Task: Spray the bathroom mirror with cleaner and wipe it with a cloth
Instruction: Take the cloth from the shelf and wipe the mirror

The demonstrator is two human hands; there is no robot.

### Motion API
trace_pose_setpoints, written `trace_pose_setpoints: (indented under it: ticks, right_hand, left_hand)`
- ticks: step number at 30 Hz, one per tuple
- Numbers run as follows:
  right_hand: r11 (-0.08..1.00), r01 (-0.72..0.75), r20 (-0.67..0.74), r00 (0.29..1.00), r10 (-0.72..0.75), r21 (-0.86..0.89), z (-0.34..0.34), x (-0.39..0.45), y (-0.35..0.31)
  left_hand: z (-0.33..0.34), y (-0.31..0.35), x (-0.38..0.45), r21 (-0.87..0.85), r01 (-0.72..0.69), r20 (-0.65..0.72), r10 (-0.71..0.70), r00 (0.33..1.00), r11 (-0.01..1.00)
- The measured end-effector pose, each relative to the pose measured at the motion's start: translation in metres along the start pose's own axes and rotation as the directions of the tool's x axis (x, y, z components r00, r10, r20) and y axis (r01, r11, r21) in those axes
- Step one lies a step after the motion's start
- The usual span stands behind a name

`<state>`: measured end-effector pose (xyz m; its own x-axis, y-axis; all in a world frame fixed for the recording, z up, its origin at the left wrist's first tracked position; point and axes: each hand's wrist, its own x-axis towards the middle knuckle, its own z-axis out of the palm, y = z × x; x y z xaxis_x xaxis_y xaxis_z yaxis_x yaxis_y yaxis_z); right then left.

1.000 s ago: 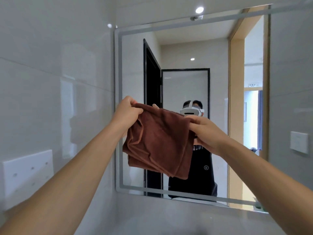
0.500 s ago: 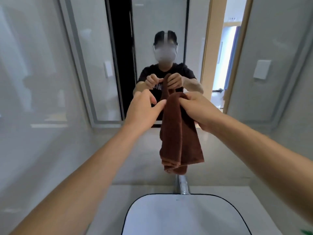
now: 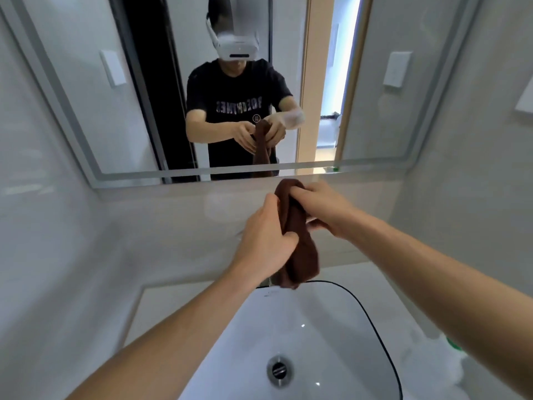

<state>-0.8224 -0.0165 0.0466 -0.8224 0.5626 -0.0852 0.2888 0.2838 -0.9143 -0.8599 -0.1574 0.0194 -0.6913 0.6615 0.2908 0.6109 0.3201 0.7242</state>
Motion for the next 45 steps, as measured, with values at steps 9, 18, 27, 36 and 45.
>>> trace_pose_setpoints:
  ticks: [9,18,27,36,45]
  right_hand:
    - [0.966,-0.241,0.173,0.959,0.224,0.089,-0.013,-0.006,0.049]
    - [0.897,0.169,0.535,0.84,0.085,-0.409,-0.054,-0.009,0.057]
    - [0.616,0.351,0.445,0.896,-0.002,-0.705,-0.071,0.009,0.061]
    - [0.976,-0.001,0.369,0.926,0.083,-0.216,-0.072,0.013,0.042]
    - [0.97,0.046,0.344,0.938,0.04,-0.239,0.027,-0.01,0.017]
  left_hand:
    - [-0.034,-0.024,0.005,0.426,-0.128,-0.002,0.142,0.99,0.896]
    - [-0.092,-0.058,0.02,0.598,-0.302,0.184,0.239,0.953,0.743]
    - [-0.116,-0.081,0.019,0.483,-0.271,0.247,0.167,0.954,0.833]
    - [-0.141,-0.094,0.023,0.372,-0.049,0.3,-0.07,0.951,0.927]
    - [-0.08,-0.052,-0.01,-0.069,0.393,0.399,-0.336,0.853,0.917]
